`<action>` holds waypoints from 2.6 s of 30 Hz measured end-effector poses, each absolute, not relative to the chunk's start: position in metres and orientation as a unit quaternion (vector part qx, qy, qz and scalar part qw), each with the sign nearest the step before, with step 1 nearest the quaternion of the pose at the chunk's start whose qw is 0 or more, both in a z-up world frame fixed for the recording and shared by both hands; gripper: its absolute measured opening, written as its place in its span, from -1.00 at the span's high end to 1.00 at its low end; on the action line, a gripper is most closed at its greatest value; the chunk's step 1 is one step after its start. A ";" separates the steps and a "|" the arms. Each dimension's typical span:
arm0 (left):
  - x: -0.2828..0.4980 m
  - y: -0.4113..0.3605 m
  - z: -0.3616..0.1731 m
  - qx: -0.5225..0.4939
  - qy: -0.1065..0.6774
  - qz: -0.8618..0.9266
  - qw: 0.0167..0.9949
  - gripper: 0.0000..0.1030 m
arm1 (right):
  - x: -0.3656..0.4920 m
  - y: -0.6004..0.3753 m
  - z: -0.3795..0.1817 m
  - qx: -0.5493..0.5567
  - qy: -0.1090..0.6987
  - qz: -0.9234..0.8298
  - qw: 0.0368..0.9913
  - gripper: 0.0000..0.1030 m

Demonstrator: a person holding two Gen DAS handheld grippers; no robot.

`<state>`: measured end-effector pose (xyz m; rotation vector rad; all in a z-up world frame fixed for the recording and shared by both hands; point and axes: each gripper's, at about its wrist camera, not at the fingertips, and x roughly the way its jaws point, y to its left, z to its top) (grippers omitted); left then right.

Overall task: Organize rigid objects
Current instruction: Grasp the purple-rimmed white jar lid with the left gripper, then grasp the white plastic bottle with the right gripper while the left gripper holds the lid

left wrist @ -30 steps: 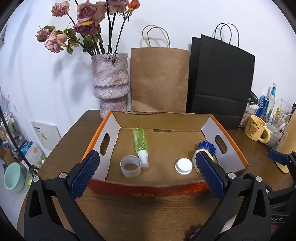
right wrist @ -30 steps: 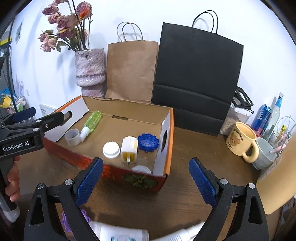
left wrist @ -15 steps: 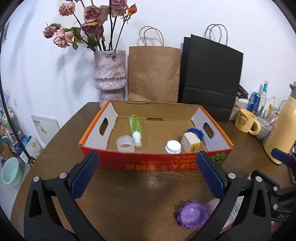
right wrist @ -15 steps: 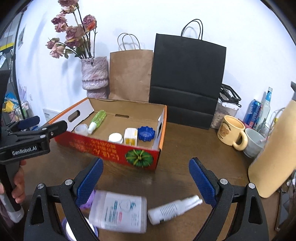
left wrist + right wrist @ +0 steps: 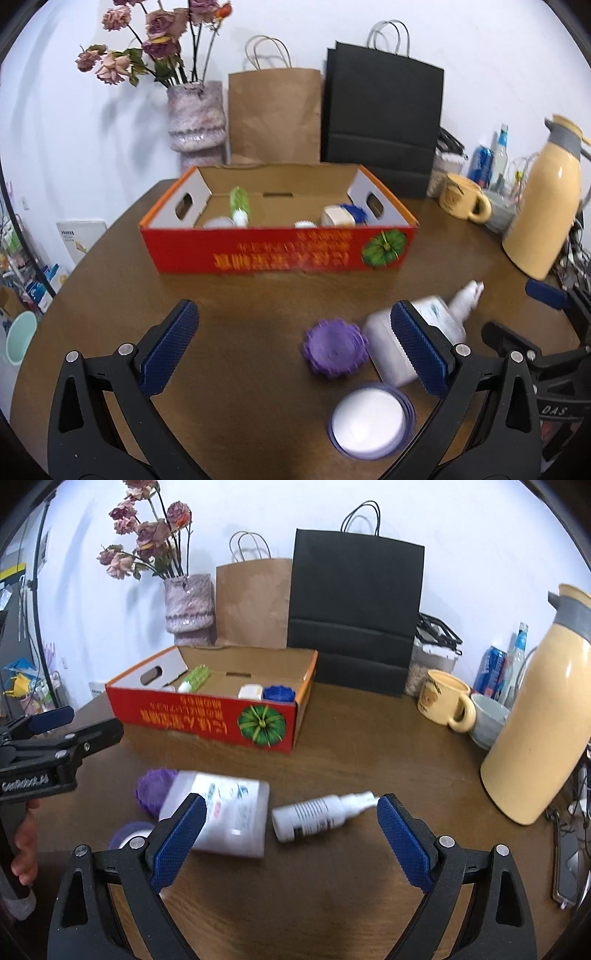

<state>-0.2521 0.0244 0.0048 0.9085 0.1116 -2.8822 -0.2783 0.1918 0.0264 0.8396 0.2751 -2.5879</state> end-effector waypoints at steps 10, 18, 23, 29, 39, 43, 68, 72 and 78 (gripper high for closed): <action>-0.232 0.050 -0.022 0.350 0.033 -0.935 0.043 -1.00 | -0.264 0.215 0.010 0.318 0.096 -0.921 0.205 -0.88; -0.227 0.065 -0.037 0.377 0.031 -0.924 0.053 -1.00 | -0.263 0.229 0.004 0.331 0.080 -0.918 0.201 -0.88; -0.226 0.070 -0.045 0.391 0.031 -0.918 0.063 -1.00 | -0.262 0.228 0.002 0.333 0.079 -0.917 0.202 -0.88; -0.229 0.074 -0.054 0.412 0.032 -0.908 0.068 -1.00 | -0.260 0.224 0.000 0.335 0.081 -0.916 0.205 -0.88; -0.233 0.075 -0.061 0.427 0.041 -0.902 0.055 -0.52 | -0.259 0.220 -0.002 0.337 0.086 -0.915 0.206 -0.88; -0.232 0.076 -0.061 0.430 0.044 -0.901 0.045 -0.22 | -0.259 0.219 -0.003 0.338 0.090 -0.915 0.203 -0.88; -0.223 0.035 -0.039 0.385 0.048 -0.921 0.037 -0.22 | -0.249 0.192 0.000 0.319 0.072 -0.921 0.211 -0.88; -0.223 0.023 -0.038 0.380 0.043 -0.923 0.046 -0.22 | -0.251 0.179 -0.001 0.323 0.074 -0.918 0.216 -0.88; -0.225 0.007 -0.037 0.378 0.037 -0.924 0.055 -0.22 | -0.257 0.154 -0.005 0.333 0.089 -0.912 0.222 -0.88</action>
